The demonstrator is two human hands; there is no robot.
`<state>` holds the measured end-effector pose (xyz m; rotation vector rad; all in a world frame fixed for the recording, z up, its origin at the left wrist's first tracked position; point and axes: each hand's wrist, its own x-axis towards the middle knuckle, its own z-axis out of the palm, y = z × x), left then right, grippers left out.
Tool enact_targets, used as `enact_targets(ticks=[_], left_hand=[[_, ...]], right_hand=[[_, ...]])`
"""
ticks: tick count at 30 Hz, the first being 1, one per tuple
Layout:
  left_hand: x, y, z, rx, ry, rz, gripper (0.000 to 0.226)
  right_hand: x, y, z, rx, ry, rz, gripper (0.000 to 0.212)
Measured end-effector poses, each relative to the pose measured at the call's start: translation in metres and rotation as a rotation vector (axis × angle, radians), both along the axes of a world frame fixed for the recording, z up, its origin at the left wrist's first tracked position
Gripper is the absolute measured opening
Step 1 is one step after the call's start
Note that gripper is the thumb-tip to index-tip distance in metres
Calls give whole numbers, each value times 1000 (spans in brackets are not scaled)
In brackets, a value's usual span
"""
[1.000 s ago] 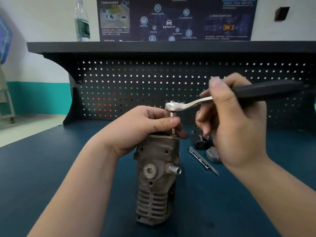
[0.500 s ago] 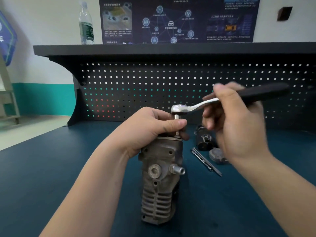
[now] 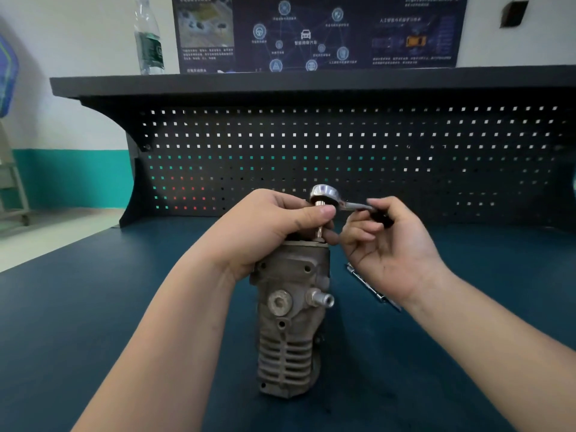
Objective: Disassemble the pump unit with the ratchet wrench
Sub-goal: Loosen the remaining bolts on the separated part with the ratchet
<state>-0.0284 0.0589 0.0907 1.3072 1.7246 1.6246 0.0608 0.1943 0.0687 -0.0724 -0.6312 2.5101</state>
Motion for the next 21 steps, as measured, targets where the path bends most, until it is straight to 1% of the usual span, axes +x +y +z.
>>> enact_targets(ticks=[1, 2, 3, 4, 6, 8, 9, 10, 11, 12, 14, 15, 17, 19, 21], left_hand=[[0, 0, 0, 6, -14, 4, 23], [0, 0, 0, 13, -26, 5, 23], [0, 0, -1, 19, -33, 5, 22], [0, 0, -1, 21, -35, 3, 22], [0, 0, -1, 24, -30, -12, 22], [0, 0, -1, 32, -15, -37, 23], [0, 0, -1, 39, -6, -48, 23], [0, 1, -2, 46, 4, -57, 22], [0, 1, -2, 52, 13, -63, 22], [0, 1, -3, 55, 18, -74, 23], [0, 1, -3, 50, 7, -104, 28], [0, 0, -2, 44, 0, -111, 30], [-1, -1, -2, 36, -7, -92, 27], [-1, -2, -2, 33, -18, -53, 24], [-2, -1, -2, 29, -17, -15, 23]], right_hand=[[-1, -1, 1, 18, -4, -25, 23], [0, -2, 3, 81, -5, -81, 25], [2, -2, 6, 190, 11, -177, 28], [5, -4, 10, 352, 48, -309, 32], [18, -11, 16, 810, 181, -611, 35], [29, -20, 18, 1308, 287, -861, 25], [31, -22, 18, 1461, 296, -942, 22], [31, -22, 18, 1493, 294, -985, 21], [30, -24, 18, 1416, 275, -975, 21], [28, -25, 19, 1268, 261, -916, 22], [24, -22, 18, 952, 255, -723, 24], [22, -19, 18, 833, 240, -626, 25], [18, -13, 18, 614, 194, -429, 29], [14, -9, 16, 349, 124, -236, 32], [10, -7, 11, 100, 58, -89, 27]])
